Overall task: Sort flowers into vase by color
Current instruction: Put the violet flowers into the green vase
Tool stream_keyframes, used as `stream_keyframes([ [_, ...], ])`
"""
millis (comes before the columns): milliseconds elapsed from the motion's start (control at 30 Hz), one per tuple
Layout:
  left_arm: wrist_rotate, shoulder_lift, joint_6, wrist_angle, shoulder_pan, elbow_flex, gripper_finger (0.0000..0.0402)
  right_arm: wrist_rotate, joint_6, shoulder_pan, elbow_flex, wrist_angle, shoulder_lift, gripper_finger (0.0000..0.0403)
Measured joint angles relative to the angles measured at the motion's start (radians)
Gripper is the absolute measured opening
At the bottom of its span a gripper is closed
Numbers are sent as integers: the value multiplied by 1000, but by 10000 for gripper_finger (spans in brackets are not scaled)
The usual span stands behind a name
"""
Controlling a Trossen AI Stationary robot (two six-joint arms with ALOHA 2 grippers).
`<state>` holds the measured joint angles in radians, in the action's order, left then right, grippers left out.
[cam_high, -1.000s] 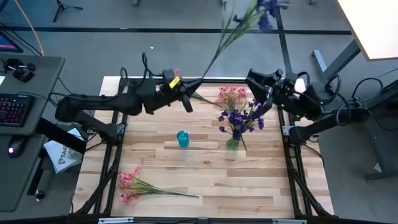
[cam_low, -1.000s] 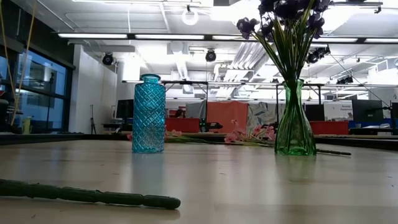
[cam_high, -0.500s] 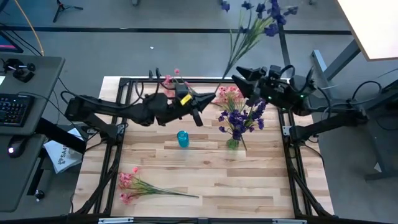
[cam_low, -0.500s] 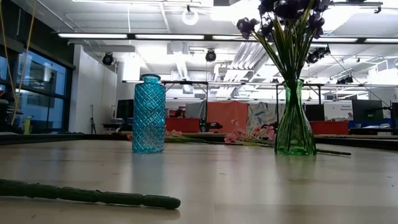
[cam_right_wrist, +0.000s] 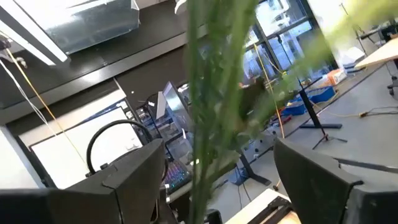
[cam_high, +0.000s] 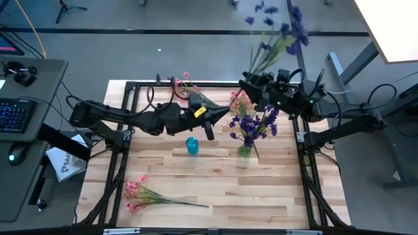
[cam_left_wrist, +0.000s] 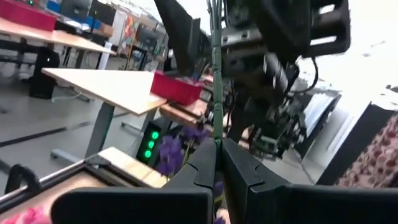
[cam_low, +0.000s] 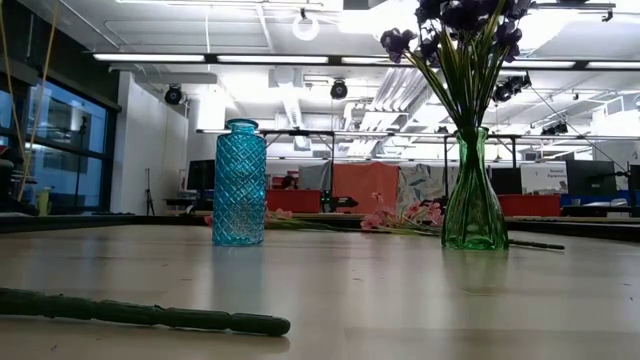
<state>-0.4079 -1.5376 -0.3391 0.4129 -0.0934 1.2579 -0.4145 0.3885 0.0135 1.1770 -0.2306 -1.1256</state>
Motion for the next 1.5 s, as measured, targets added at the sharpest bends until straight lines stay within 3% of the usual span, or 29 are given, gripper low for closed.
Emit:
stream_keyframes([
  [133,-5,-1,-1,3,0,0,0,0,3,0,0,-2,1,282],
  [233,-8,0,0,4,0,0,0,0,15,0,0,1,1,246],
  [600,-24,0,1,-39,1,0,0,-10,7,0,0,2,0,12],
  [733,-19,1,41,-52,10,1,11,-12,-1,0,0,6,6,12],
  [900,-6,66,149,-200,38,0,63,-12,-64,8,0,5,84,6],
  [1067,-140,201,197,-407,66,2,127,-8,-130,19,0,87,226,3],
  [1233,-182,296,203,-550,68,1,160,165,-81,-2,1,291,313,2],
  [1367,-182,310,190,-636,67,1,164,346,-26,-94,-1,380,288,1],
  [1500,-184,299,130,-712,68,0,164,374,-22,-261,-4,389,231,1],
])
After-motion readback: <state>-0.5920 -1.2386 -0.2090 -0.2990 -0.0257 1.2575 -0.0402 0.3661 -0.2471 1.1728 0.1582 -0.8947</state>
